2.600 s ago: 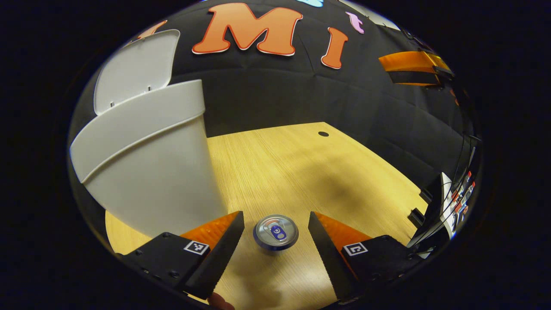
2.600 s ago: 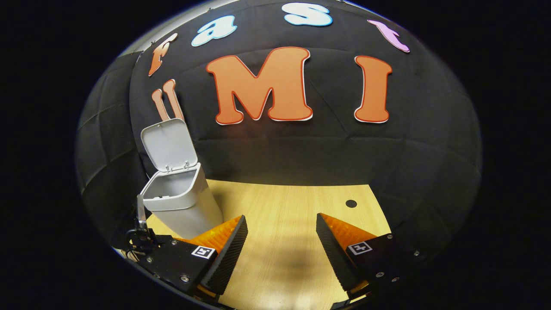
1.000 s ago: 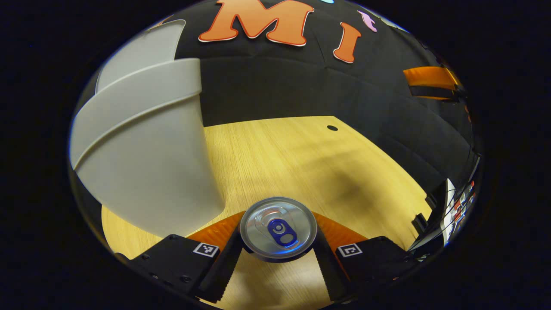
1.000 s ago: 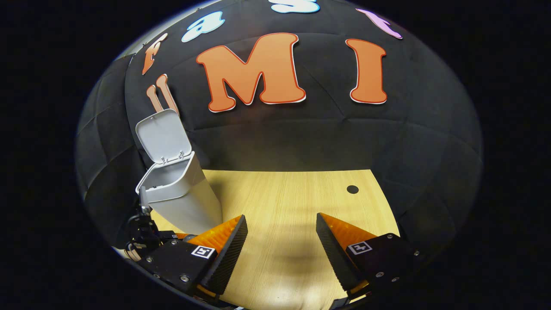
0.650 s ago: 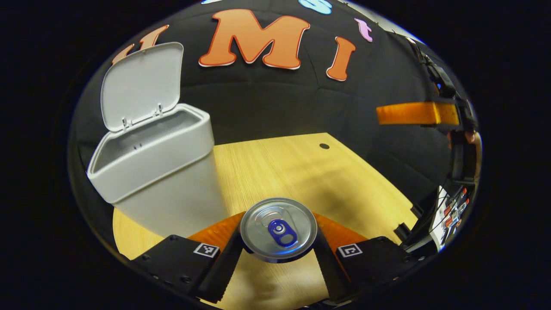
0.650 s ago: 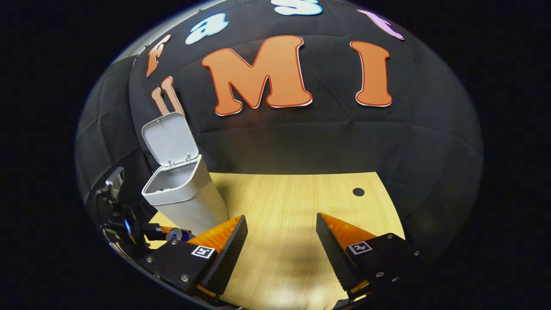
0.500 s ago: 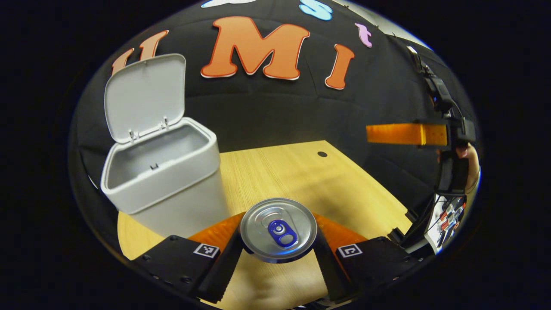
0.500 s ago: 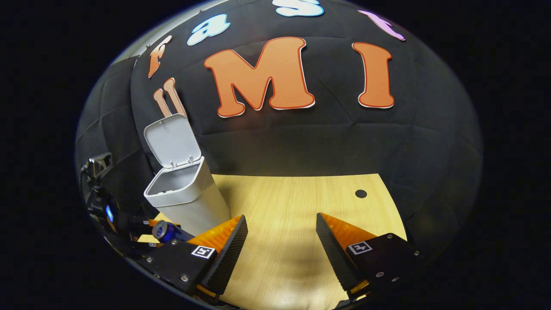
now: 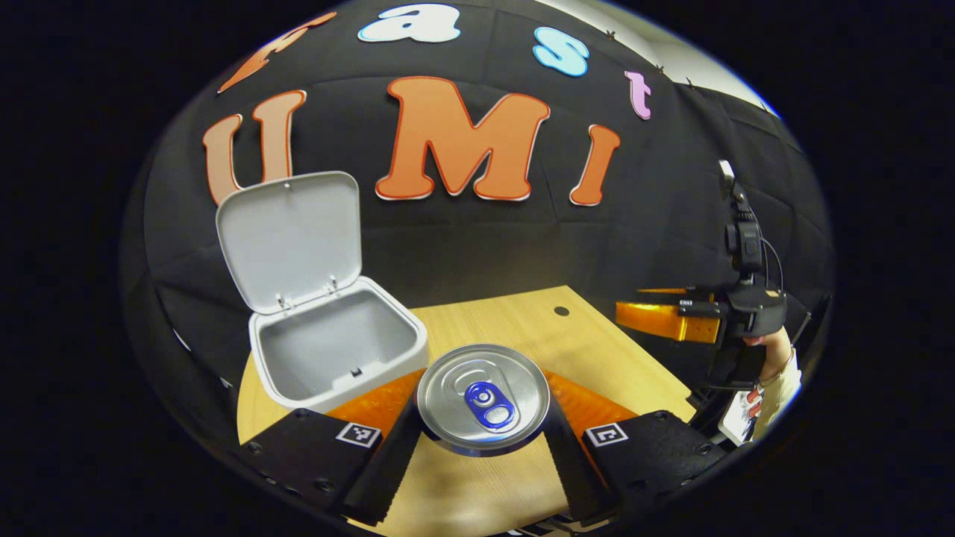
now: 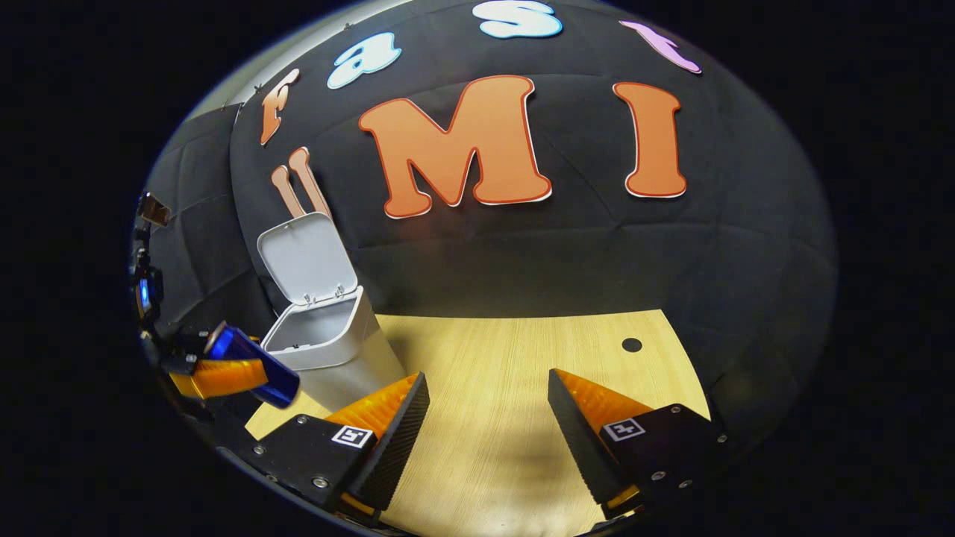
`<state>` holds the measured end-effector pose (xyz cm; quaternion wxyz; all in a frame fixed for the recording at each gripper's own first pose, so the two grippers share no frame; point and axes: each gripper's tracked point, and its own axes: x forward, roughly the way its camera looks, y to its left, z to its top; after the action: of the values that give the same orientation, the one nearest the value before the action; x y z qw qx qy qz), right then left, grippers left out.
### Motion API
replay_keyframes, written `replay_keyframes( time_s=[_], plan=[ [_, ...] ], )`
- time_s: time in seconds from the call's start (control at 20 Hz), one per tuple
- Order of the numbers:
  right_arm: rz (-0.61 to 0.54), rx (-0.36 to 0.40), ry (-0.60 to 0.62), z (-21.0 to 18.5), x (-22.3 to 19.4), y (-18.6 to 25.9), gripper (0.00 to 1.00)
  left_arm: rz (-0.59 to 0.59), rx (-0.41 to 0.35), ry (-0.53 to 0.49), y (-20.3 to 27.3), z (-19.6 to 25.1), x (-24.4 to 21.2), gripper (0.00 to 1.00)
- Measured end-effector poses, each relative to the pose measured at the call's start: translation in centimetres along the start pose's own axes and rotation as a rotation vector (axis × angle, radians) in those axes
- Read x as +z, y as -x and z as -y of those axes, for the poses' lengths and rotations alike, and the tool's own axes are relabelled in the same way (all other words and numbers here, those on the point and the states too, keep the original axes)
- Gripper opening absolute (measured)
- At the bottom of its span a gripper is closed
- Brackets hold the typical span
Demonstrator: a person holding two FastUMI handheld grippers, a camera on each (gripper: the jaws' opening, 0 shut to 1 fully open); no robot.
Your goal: Press the lid of the desktop garbage bin to open it, pick up the crumpled paper on the desktop and throw it into the bin, then pick up the pop can on the desktop and drop it into the bin, and finally close the garbage bin lid.
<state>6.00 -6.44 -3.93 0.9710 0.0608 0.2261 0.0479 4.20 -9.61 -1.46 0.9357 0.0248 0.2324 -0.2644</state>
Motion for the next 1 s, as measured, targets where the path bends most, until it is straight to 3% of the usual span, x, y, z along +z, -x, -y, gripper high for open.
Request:
replay_keyframes(
  time_s=[0.45,1.0],
  plan=[
    [0.019,-0.057,-0.022,1.9,0.2,0.8,0.96,0.064,0.167,0.065,-1.8,-11.4,6.5,0.84],
    [-0.009,-0.111,-0.046,3.1,-0.9,0.6,0.96,-0.041,0.233,0.155,-9.5,-17.5,2.7,0.85]
  ],
)
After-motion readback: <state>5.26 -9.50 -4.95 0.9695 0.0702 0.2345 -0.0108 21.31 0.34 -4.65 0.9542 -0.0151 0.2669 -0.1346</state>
